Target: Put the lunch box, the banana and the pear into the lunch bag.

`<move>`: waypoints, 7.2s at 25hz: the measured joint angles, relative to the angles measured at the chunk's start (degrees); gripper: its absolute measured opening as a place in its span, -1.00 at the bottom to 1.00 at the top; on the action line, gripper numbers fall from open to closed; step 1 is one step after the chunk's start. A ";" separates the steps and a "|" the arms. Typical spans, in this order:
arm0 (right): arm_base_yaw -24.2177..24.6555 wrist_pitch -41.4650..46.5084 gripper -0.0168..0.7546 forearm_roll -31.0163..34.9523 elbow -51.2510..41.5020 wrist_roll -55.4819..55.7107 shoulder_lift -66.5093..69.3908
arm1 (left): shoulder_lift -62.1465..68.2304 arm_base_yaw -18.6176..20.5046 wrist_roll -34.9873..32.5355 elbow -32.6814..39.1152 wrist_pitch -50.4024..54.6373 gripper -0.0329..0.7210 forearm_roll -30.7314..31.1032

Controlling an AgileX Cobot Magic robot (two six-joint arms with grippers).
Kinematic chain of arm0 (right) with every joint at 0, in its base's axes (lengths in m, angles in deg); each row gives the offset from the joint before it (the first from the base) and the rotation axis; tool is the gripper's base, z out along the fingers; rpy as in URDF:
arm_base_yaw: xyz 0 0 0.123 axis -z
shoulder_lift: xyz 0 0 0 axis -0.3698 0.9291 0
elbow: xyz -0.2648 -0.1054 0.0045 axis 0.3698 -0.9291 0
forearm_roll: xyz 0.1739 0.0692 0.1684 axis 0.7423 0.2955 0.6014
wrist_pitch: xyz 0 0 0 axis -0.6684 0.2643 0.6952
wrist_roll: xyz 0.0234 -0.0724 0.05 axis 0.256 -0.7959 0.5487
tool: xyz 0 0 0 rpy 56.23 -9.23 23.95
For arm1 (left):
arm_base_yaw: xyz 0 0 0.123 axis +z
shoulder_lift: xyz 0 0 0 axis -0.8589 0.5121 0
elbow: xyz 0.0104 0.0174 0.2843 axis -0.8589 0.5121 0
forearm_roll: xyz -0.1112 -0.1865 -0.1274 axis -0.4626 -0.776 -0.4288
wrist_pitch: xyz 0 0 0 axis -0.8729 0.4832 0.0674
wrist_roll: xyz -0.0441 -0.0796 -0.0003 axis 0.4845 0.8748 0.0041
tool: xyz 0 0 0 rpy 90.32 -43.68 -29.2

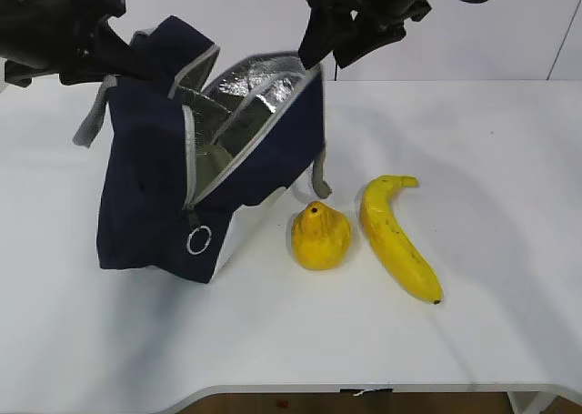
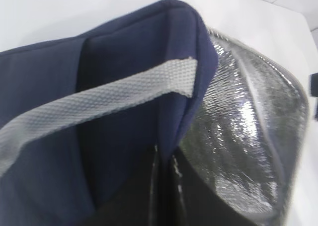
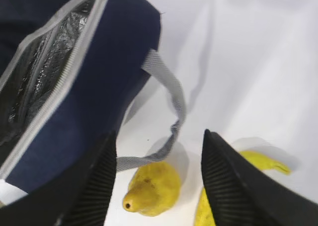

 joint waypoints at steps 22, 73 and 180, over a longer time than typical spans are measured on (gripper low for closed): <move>0.00 0.33 0.19 -10.50 -19.24 7.89 -10.83 | 0.00 0.00 0.00 0.00 -0.13 -0.93 3.06; 0.00 -12.56 0.32 -13.42 -32.64 13.82 -2.63 | 0.00 0.00 0.00 0.00 -0.13 -0.93 3.23; -7.75 0.38 -0.14 11.28 0.03 4.23 -1.75 | 0.00 0.00 -6.27 0.00 1.70 -0.93 -14.47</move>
